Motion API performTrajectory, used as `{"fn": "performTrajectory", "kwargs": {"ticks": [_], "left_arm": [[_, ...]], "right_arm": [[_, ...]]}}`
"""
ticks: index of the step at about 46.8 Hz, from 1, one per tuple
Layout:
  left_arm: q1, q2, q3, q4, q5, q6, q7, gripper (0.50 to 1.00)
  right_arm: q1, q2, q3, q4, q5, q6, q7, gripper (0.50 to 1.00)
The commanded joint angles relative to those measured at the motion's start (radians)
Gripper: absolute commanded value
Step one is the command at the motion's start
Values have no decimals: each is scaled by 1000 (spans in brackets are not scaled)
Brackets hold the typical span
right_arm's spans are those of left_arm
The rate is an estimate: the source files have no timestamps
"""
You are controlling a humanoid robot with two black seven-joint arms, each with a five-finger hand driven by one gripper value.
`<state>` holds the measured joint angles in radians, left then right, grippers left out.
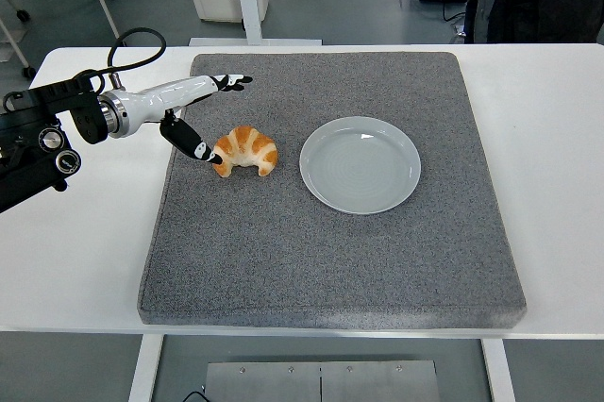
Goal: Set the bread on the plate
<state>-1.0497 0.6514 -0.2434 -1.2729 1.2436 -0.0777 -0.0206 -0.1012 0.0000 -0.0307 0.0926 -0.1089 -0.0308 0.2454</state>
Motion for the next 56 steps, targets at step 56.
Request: {"fn": "performTrajectory", "kwargs": {"ticks": [56], "left_arm": [[16,-226,170,259,62,230,-82,980]], "right_arm": [[0,0,0,-1,0,0,0,1000]]}}
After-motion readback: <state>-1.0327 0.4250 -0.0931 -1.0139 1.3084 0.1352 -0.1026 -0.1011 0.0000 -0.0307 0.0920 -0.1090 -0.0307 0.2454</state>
